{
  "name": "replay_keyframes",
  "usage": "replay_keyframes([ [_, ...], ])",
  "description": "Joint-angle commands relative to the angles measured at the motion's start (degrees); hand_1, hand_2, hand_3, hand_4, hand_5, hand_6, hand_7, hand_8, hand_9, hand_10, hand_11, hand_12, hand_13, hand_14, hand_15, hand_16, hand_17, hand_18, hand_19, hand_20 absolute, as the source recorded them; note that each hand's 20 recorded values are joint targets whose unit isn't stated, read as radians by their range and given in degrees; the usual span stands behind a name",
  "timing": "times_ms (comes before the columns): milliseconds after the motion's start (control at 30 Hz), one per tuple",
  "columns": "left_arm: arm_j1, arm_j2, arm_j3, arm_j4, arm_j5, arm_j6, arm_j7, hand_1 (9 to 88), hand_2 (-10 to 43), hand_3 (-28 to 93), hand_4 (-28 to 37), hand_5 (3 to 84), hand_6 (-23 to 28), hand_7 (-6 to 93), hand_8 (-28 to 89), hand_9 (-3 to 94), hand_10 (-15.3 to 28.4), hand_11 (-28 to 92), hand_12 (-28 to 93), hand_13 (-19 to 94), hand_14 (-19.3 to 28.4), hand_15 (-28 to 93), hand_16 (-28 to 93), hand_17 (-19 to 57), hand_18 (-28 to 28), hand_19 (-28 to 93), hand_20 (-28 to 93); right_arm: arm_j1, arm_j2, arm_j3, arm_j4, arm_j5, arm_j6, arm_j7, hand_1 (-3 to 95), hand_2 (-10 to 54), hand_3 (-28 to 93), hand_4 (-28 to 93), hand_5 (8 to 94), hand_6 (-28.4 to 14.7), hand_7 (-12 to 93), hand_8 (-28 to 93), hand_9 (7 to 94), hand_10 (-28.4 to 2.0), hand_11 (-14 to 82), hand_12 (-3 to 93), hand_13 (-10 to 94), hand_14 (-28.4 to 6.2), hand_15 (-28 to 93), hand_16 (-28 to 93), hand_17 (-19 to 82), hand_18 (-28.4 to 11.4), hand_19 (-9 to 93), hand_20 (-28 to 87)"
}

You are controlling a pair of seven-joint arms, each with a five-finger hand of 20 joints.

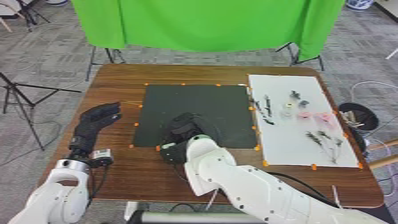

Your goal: Arrange flowers

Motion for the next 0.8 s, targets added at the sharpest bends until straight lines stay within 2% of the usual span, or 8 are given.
replay_keyframes([
  [33, 0.2, -0.52, -0.22, 0.27, -0.08, -0.71, -0.41, 40.2, -9.5, 63, -14.1, 47.5, 0.8, 21.7, -9, 42.8, 11.5, 23, 15, 38, 16.0, 28, 1, 10.1, 13.8, 21, 25, -0.6, 0.5, 0.0, 0.5, -0.5, -0.3, 0.0, 58.5, -9.5, 66, 1, 69.8, -2.2, 32, 9, 83.1, -12.2, 11.7, 46.1, 90, -3.1, 31, 36, 72, -6.3, 58, 48],
  [200, 0.1, -0.69, -0.47, 0.32, 0.16, -1.22, -0.71, 40.2, -9.5, 63, -14.1, 47.5, 0.8, 21.8, -9, 42.9, 11.6, 23, 15, 38, 15.9, 28, 0, 10.1, 13.8, 21, 25, -0.8, 1.1, 1.3, -0.5, -0.2, -0.1, -0.6, 58.3, -9.5, 66, 1, 69.6, -2.1, 32, 9, 83.0, -12.1, 11.6, 45.9, 90, -3.2, 31, 36, 72, -6.4, 58, 48],
  [333, 1.8, -0.6, -2.05, -0.46, -0.23, -0.32, -0.08, 40.4, -9.5, 63, -14.3, 47.5, 0.7, 21.8, -9, 42.9, 11.6, 23, 15, 38, 15.9, 28, 1, 10.1, 13.8, 21, 25, 2.1, 3.7, 1.1, -2.8, 1.6, -0.7, -4.2, 57.8, -9.5, 67, 1, 69.5, -2.1, 32, 9, 82.9, -12.2, 11.7, 45.9, 90, -3.3, 31, 37, 71, -6.8, 58, 48],
  [400, 3.1, -0.67, -3.25, -1.01, -0.31, -0.26, -0.27, 40.3, -9.5, 63, -14.2, 47.5, 0.7, 21.8, -9, 42.9, 11.5, 23, 15, 38, 15.9, 28, 1, 10.1, 13.8, 21, 25, 2.6, 5.5, 1.9, -5.0, 1.6, -1.3, -5.5, 57.2, -9.5, 67, 1, 69.4, -2.1, 32, 9, 82.8, -12.2, 11.6, 45.8, 90, -3.3, 30, 37, 71, -7.0, 58, 48],
  [433, 2.8, -0.8, -3.42, -0.79, -0.31, -0.59, -0.28, 40.4, -9.5, 63, -14.2, 47.5, 0.7, 21.8, -9, 42.9, 11.5, 23, 15, 38, 15.9, 28, 1, 10.1, 13.8, 21, 25, 2.9, 7.0, 2.4, -6.3, 1.8, -1.5, -6.6, 57.0, -9.5, 67, 1, 69.3, -2.1, 32, 9, 82.8, -12.3, 11.6, 45.7, 89, -3.4, 30, 37, 71, -7.0, 58, 48],
  [467, 3.4, -0.86, -3.85, -1.08, -0.39, -0.46, -0.27, 40.3, -9.5, 63, -14.1, 47.5, 0.7, 21.8, -9, 42.9, 11.5, 23, 15, 38, 15.9, 28, 1, 10.1, 13.8, 21, 25, 2.6, 8.2, 3.4, -7.6, 1.2, -2.5, -7.1, 56.7, -9.5, 67, 1, 69.3, -2.1, 32, 9, 82.7, -12.3, 11.6, 45.8, 89, -3.5, 30, 37, 71, -7.1, 58, 48],
  [667, 4.4, -1.26, -5.33, -1.44, 0.05, -1.09, -0.23, 40.2, -9.5, 64, -14.1, 47.5, 0.7, 21.9, -9, 42.9, 11.5, 23, 15, 38, 15.9, 28, 1, 10.1, 13.8, 21, 25, -1.5, 18.7, 10.6, -15.7, -0.5, -5.3, -9.7, 56.8, -9.5, 65, -2, 69.2, -2.2, 31, 9, 82.4, -12.5, 11.4, 45.5, 89, -3.9, 29, 38, 70, -7.5, 57, 48],
  [800, 5.9, -1.31, -6.7, -1.95, -0.49, -0.34, -0.29, 40.2, -9.5, 64, -14.2, 47.5, 0.7, 21.8, -9, 43.0, 11.6, 23, 15, 38, 15.9, 28, 1, 10.1, 13.8, 21, 25, -8.6, 25.9, 20.5, -20.2, -5.0, -10.5, -9.9, 57.9, -9.5, 62, -7, 69.2, -2.3, 30, 10, 82.3, -12.7, 11.0, 45.1, 89, -4.2, 29, 38, 70, -7.6, 58, 47],
])
